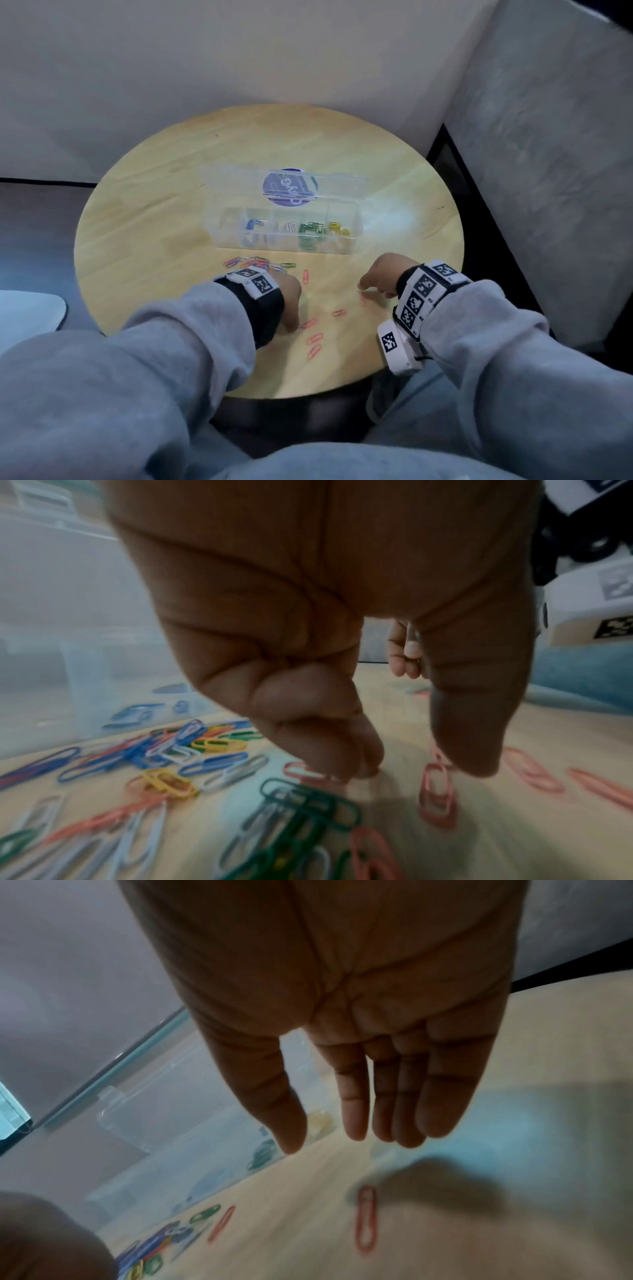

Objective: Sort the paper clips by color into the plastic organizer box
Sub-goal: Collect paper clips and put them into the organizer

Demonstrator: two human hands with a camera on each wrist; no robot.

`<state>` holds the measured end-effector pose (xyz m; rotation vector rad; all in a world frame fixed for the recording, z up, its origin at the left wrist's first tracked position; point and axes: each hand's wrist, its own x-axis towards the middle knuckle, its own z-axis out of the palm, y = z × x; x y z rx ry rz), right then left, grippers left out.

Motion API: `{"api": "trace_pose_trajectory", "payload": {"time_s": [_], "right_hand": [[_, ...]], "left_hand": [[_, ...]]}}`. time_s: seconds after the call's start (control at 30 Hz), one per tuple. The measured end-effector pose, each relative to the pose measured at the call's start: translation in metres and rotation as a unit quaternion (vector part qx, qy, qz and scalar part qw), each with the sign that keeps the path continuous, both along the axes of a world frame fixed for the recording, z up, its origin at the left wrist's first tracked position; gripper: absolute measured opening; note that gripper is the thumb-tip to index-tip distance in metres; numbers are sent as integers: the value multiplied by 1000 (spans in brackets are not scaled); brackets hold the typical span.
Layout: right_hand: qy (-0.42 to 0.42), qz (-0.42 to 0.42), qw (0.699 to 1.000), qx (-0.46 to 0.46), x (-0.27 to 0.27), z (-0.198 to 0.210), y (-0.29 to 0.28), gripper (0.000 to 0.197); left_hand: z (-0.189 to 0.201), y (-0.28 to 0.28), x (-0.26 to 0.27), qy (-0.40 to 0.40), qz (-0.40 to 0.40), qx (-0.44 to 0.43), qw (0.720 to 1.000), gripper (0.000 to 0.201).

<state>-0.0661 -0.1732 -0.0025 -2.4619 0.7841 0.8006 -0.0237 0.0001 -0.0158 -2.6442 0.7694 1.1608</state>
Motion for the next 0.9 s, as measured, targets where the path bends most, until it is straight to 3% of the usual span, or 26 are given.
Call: {"api": "trace_pose_trajectory", "payload": {"time_s": [0.17, 0.43, 0.6, 0.67, 0.73, 0.77, 0.9], "right_hand": [[41, -30, 998, 23, -5, -15, 5, 34], [53, 47, 993, -90, -3, -18, 15, 27], [64, 49, 994, -68, 0, -23, 17, 31], [68, 67, 992, -80, 0, -26, 18, 33], [54, 67, 993, -87, -1, -27, 21, 17], [44, 77, 992, -86, -1, -28, 21, 7], [11, 57, 997, -53, -4, -31, 19, 8]], "left_hand": [[-5, -4, -7, -18, -13, 11, 1000, 32], [-10, -1, -11, -55, -7, 18, 998, 27], [-11, 3, -10, -36, 10, -15, 999, 22], [-10, 5, -8, -14, 28, -39, 999, 18], [-4, 7, -5, -1, 53, -72, 996, 7], [-1, 8, -4, 10, 69, -96, 993, 8], [8, 15, 7, 111, 163, -220, 955, 24]]}}
